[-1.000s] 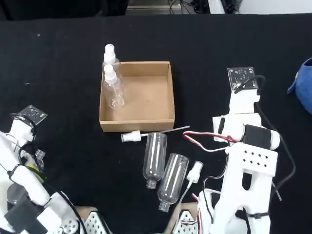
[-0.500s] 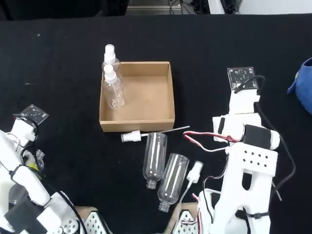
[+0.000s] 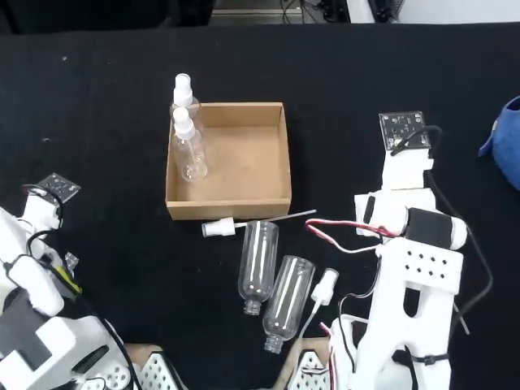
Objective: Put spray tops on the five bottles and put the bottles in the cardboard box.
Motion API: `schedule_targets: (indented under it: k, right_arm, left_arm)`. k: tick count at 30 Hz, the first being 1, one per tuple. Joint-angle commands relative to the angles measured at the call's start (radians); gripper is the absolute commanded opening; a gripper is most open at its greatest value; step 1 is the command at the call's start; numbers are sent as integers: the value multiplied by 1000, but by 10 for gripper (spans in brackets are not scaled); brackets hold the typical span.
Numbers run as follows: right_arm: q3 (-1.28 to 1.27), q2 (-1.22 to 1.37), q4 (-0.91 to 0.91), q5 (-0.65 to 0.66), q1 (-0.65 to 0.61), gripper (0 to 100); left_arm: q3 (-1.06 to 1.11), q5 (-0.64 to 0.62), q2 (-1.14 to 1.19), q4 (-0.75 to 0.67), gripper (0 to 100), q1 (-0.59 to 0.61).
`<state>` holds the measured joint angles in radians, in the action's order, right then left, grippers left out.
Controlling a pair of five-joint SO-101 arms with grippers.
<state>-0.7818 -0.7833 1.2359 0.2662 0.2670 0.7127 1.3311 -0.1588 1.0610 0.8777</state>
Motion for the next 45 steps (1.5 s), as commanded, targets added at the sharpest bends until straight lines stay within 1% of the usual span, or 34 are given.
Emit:
schedule_targets:
  k: [1, 2, 4, 6, 9, 12, 15, 18, 20, 22, 25, 28, 30, 33, 36, 39, 42, 45]
  right_arm:
    - [4, -38, 6, -2, 9, 319]
    - [5, -38, 6, -2, 12, 319]
    - [10, -38, 6, -2, 15, 319]
    - [12, -38, 6, -2, 15, 319]
    - [36, -38, 40, -2, 15, 319]
    - [143, -38, 160, 2, 15, 319]
    - [254, -27, 224, 25, 20, 318]
    - [303, 7, 253, 104, 80, 301]
    - [314, 76, 264, 170, 143, 268]
    - [315, 165, 256, 255, 198, 259]
    - [317, 292, 253, 419, 255, 259]
    - [314, 384, 239, 595, 311, 259]
    - [309, 424, 201, 643, 351, 259]
    - [283, 476, 94, 677, 387, 259]
    - [185, 527, -58, 723, 388, 259]
    - [104, 561, -180, 749, 385, 259]
    - [87, 590, -221, 750, 384, 259]
    - [93, 631, -222, 750, 384, 255]
  left_arm:
    - [-65, -11, -2, 44, 14, -10]
    - [-77, -11, -2, 51, 41, -2]
    - [-111, -11, -2, 69, 23, 15]
    - [-162, -12, -2, 98, 30, 38]
    - [-248, -25, -3, 184, 30, 68]
    - [-323, -126, -31, 267, 30, 73]
    - [-312, -229, -101, 270, 30, 47]
    - [-248, -350, -199, 270, 30, -13]
    - [-202, -442, -288, 270, 30, -59]
    - [-162, -523, -385, 270, 30, -114]
    - [-104, -677, -526, 270, 30, -226]
    - [-70, -802, -657, 270, 30, -337]
    - [-61, -876, -738, 272, 30, -400]
    - [-62, -980, -836, 270, 30, -476]
    - [-61, -1031, -925, 273, 30, -561]
    - [-45, -1031, -973, 273, 30, -627]
    - [-18, -1034, -994, 259, 30, -665]
    - [-22, -1037, -1000, 242, 30, -690]
